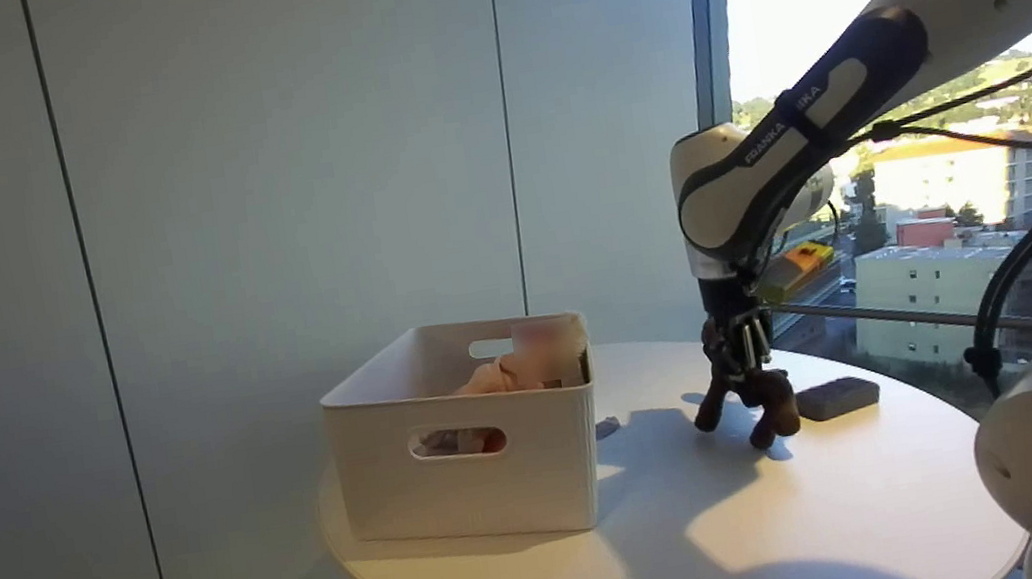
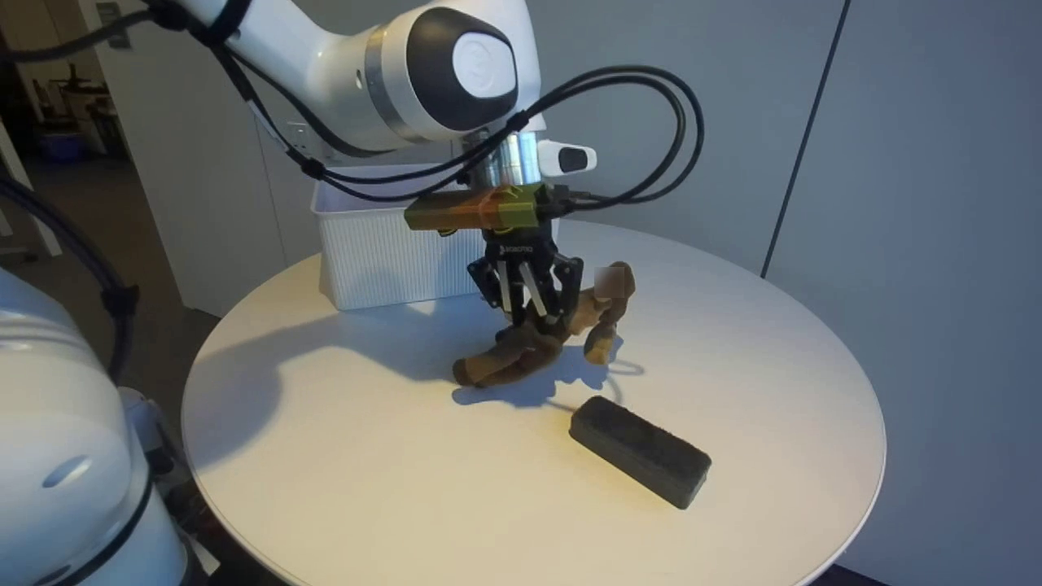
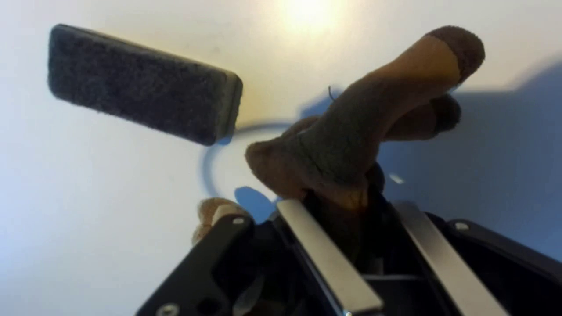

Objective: Put the plush toy and the clothing into the basket

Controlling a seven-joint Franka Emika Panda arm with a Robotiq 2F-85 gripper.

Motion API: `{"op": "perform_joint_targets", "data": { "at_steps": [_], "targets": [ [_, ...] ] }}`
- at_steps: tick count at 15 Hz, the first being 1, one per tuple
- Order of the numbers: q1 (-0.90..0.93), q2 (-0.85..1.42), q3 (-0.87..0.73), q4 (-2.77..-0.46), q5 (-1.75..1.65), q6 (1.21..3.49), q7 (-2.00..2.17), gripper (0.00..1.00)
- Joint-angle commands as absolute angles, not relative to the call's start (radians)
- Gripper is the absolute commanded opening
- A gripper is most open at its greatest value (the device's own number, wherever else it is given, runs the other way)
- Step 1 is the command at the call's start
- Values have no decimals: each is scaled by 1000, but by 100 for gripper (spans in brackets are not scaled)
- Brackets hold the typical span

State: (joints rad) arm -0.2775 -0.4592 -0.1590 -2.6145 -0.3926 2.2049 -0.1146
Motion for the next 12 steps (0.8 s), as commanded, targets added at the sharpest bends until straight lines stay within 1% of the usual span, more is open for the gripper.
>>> {"op": "perform_joint_targets", "data": {
  "at_steps": [1, 7, 12],
  "targets": [
    [-255, -604, -87, -2657, -470, 2247, -50, 8],
    [-194, -762, 77, -2716, -592, 2274, 45, 8],
    [-101, -851, 189, -2698, -686, 2232, 48, 8]
  ]
}}
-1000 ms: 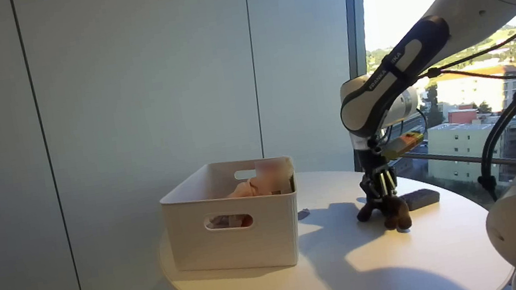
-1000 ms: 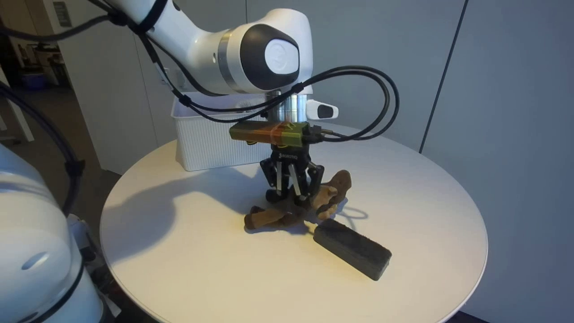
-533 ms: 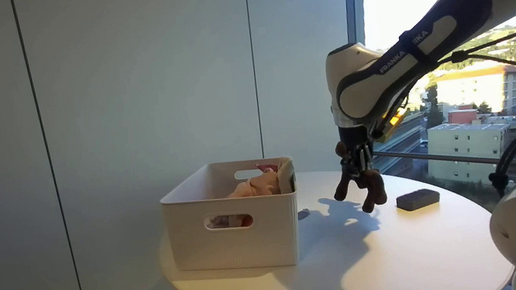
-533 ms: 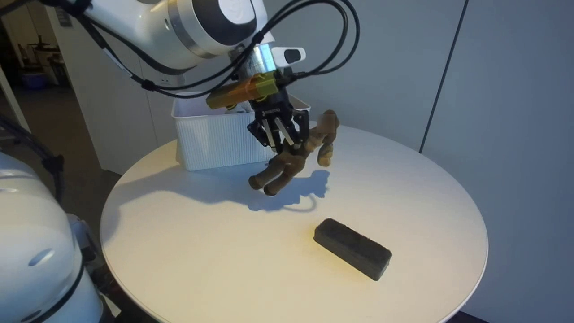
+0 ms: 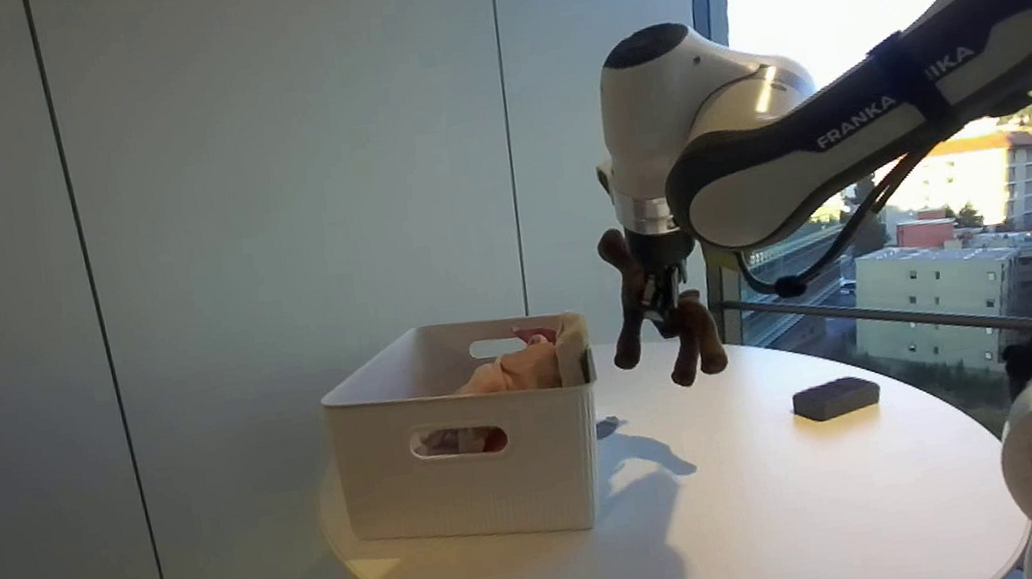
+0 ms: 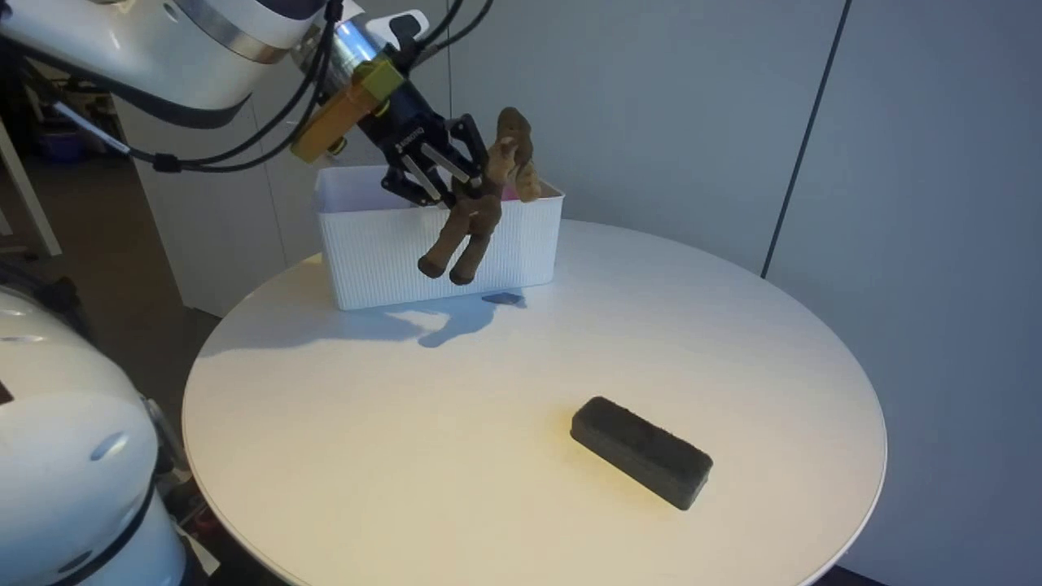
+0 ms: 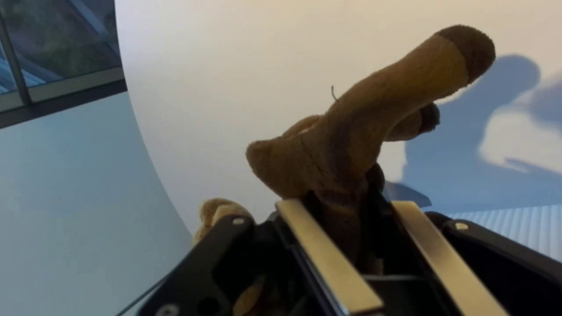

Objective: Put the plush toy and the clothing into the basket

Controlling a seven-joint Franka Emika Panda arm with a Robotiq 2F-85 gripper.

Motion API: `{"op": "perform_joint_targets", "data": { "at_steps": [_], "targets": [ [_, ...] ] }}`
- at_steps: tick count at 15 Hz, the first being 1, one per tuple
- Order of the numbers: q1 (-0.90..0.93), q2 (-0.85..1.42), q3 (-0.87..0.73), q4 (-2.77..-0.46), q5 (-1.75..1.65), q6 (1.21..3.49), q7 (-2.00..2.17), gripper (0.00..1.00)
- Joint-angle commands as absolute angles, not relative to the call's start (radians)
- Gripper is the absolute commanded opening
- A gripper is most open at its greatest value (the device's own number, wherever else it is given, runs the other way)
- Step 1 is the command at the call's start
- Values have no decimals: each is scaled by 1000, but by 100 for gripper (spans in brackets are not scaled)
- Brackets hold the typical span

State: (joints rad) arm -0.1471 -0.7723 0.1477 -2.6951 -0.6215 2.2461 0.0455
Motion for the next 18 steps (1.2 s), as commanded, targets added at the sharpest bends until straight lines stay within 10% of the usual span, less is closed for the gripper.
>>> {"op": "perform_joint_targets", "data": {
  "at_steps": [1, 15, 17, 18],
  "targets": [
    [-84, -865, 199, -2694, -711, 2236, 41, 8],
    [14, -533, 102, -2655, -905, 2850, 195, 8],
    [71, -467, 53, -2659, -794, 2842, 72, 52],
    [113, -447, 23, -2664, -720, 2819, -7, 53]
  ]
}}
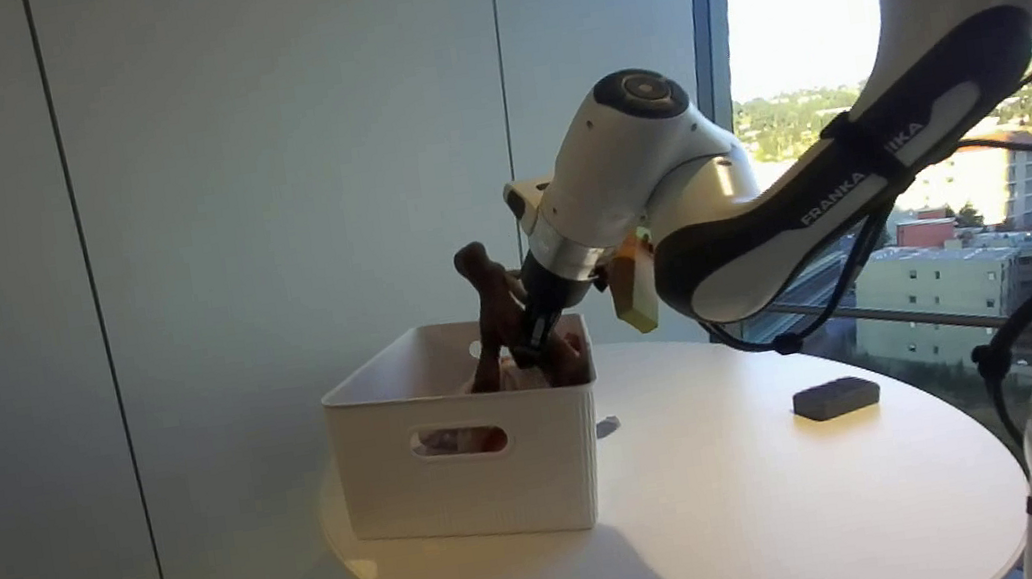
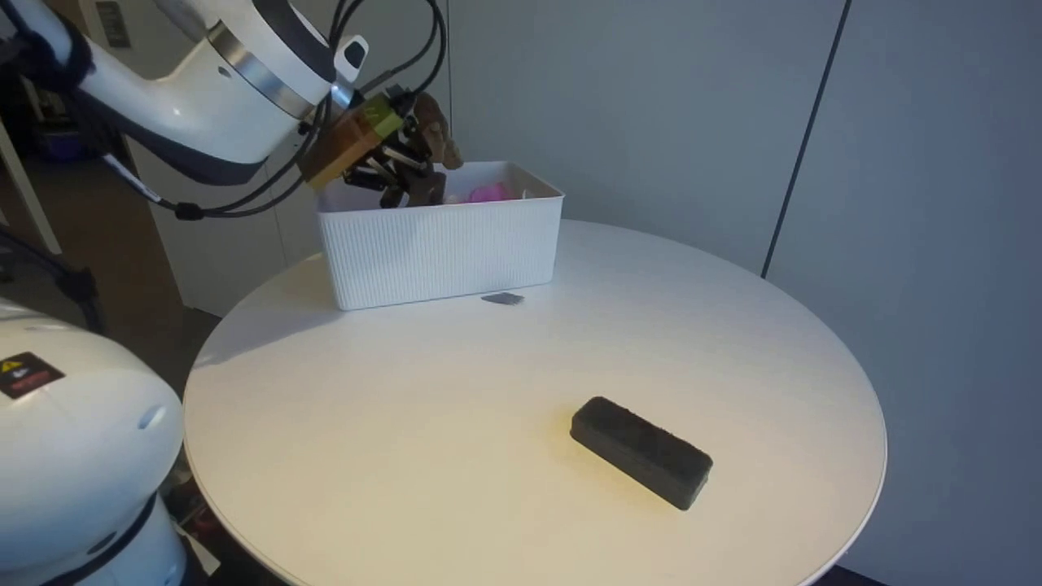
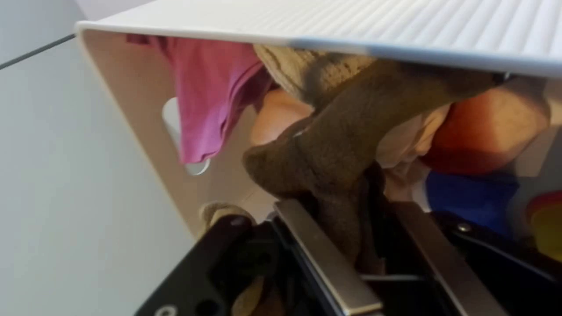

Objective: Put the plush toy and the clothing into the basket

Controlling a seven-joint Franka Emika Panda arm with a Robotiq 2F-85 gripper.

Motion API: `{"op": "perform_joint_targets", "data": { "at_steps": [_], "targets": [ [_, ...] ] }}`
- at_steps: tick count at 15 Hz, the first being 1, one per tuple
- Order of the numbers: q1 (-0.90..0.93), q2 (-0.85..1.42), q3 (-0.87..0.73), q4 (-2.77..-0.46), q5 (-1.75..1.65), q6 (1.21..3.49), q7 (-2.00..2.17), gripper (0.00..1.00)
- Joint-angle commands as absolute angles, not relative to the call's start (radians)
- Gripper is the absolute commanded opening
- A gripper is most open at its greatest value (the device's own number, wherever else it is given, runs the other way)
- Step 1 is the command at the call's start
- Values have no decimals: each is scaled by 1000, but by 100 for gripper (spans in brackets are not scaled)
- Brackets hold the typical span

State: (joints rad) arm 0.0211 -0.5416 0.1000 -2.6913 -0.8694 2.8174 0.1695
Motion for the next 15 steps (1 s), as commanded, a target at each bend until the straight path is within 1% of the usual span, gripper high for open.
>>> {"op": "perform_joint_targets", "data": {
  "at_steps": [1, 3, 4, 5, 6, 7, 15],
  "targets": [
    [185, -429, -35, -2662, -658, 2783, -85, 59],
    [307, -430, -122, -2666, -537, 2705, -244, 73],
    [313, -449, -122, -2664, -498, 2673, -305, 82],
    [255, -472, -57, -2666, -458, 2667, -351, 89],
    [233, -498, -34, -2667, -471, 2671, -359, 98],
    [223, -523, -22, -2668, -470, 2668, -381, 100],
    [53, -689, 34, -2679, -498, 2783, -282, 100]
  ]
}}
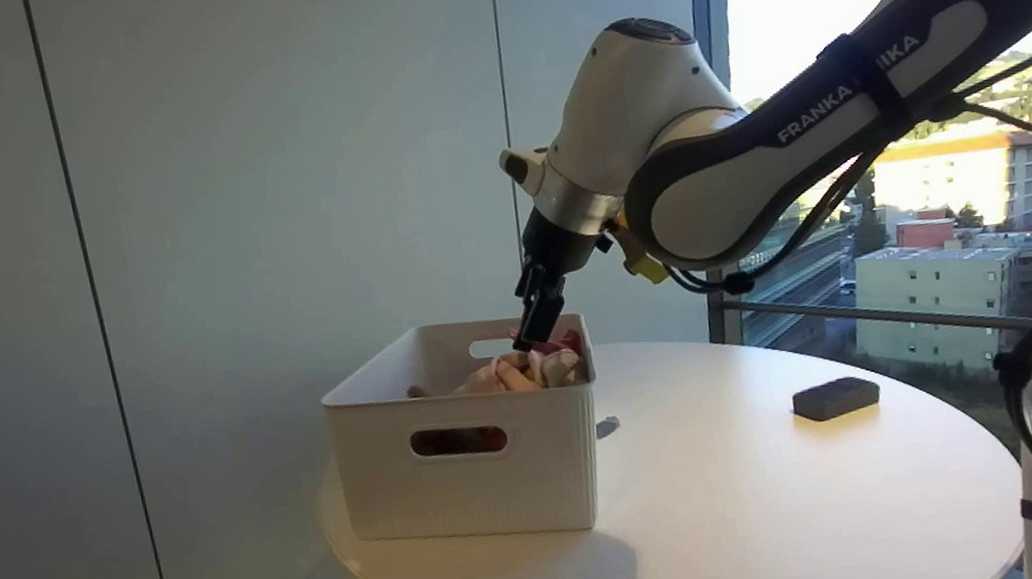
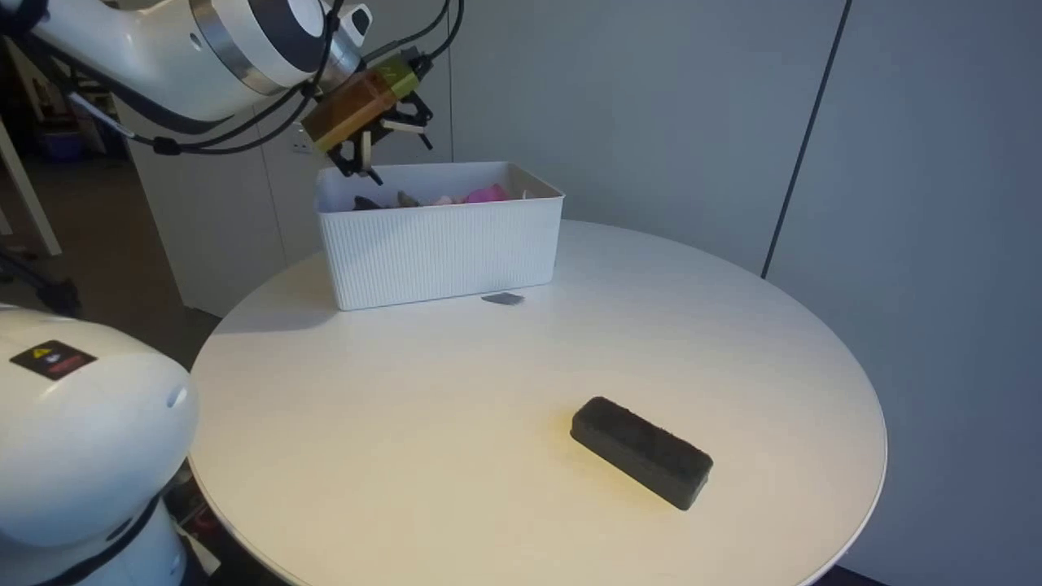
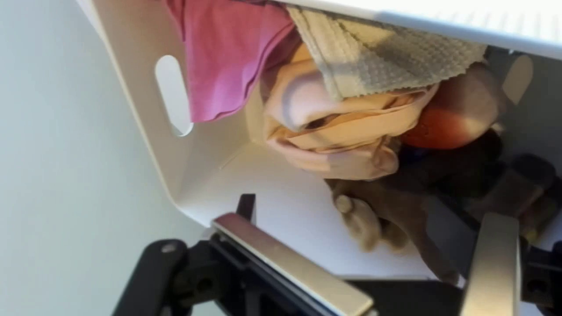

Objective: Put the plush toy and the clothing into the basket

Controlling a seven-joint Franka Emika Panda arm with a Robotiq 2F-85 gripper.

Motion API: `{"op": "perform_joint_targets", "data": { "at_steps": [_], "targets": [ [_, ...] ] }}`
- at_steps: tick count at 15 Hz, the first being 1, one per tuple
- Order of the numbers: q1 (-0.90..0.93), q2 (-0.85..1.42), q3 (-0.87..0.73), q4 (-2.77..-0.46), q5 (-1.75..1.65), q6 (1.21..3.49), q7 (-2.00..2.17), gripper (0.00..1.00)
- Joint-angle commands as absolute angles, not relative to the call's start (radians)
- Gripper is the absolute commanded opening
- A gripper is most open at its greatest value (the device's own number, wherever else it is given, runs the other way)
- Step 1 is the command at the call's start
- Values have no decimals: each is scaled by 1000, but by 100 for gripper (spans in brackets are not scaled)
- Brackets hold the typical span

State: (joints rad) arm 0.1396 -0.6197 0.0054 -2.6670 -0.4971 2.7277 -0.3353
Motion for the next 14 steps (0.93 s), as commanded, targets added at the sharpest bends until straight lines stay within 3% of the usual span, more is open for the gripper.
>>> {"op": "perform_joint_targets", "data": {
  "at_steps": [1, 7, 14],
  "targets": [
    [28, -707, 29, -2675, -488, 2778, -266, 100],
    [-134, -817, -56, -2693, -438, 2669, -220, 100],
    [-242, -836, -206, -2681, -378, 2284, -271, 100]
  ]
}}
